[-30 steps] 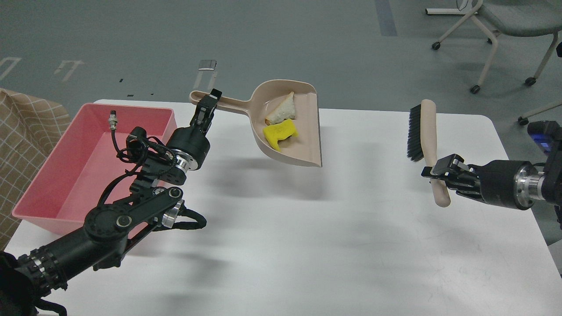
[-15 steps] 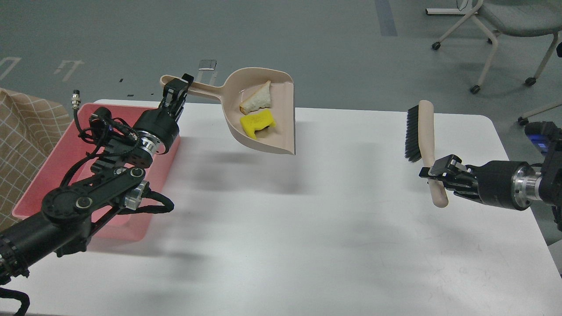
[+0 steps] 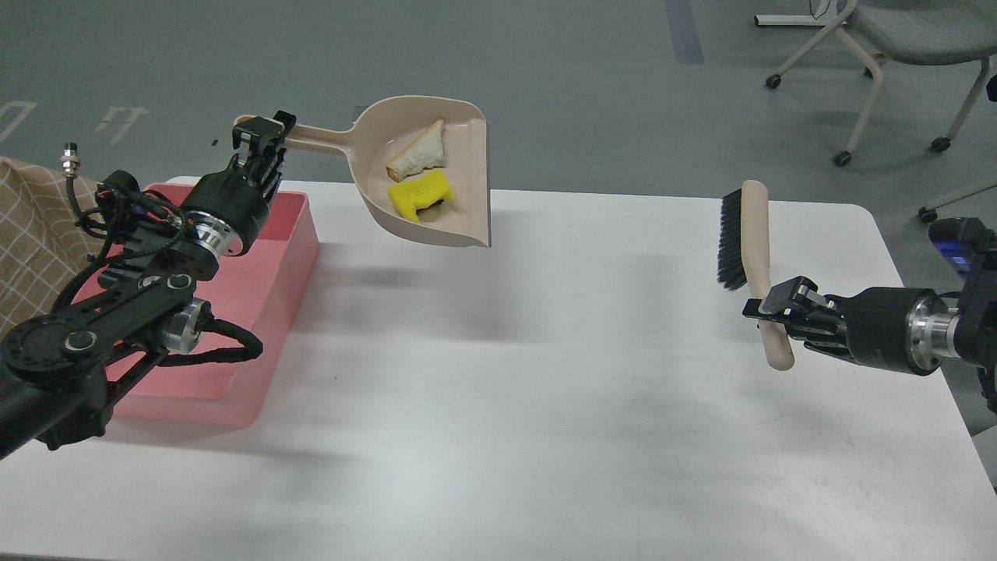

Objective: Sweep and dump garbage into bin
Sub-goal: 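Raise the dustpan with the left gripper and carry it over the pink bin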

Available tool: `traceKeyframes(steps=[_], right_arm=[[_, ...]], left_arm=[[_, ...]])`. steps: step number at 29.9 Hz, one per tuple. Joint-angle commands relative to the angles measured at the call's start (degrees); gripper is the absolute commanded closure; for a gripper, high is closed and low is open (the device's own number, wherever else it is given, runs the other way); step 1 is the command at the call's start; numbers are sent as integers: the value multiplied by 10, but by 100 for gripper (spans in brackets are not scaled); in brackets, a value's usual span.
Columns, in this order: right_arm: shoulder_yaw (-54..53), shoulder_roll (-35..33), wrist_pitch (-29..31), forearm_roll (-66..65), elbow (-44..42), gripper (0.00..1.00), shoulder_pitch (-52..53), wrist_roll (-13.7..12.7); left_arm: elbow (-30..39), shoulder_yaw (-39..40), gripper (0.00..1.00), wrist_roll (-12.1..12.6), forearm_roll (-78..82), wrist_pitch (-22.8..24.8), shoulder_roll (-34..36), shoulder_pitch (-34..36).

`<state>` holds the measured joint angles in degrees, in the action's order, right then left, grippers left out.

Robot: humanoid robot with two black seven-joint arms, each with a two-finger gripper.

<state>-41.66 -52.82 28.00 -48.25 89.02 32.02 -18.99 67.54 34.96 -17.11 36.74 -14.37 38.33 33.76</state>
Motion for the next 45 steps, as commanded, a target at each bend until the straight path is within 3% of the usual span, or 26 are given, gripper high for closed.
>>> traceKeyframes(steps=[1,31,35,41,45], right_arm=[[1,0,0,0,-3,97,-1,0],[0,11,0,0,-11,97,-3,0],[0,12,0,0,-12,97,-1,-1],[0,12,0,0,-13,97,1,-1],[-1,19,0,-1,-19,97,2,0]], left_arm=[[5,-1,100,-1,-4,15,17,-3],[-3,40,100,-3,-54,109,108,-34],[-9,39,100,-21,-58,124,118,-34],[-18,39,100,-29,-59,136,134,-41],[-18,39,100,-53,-58,139,155,-55]])
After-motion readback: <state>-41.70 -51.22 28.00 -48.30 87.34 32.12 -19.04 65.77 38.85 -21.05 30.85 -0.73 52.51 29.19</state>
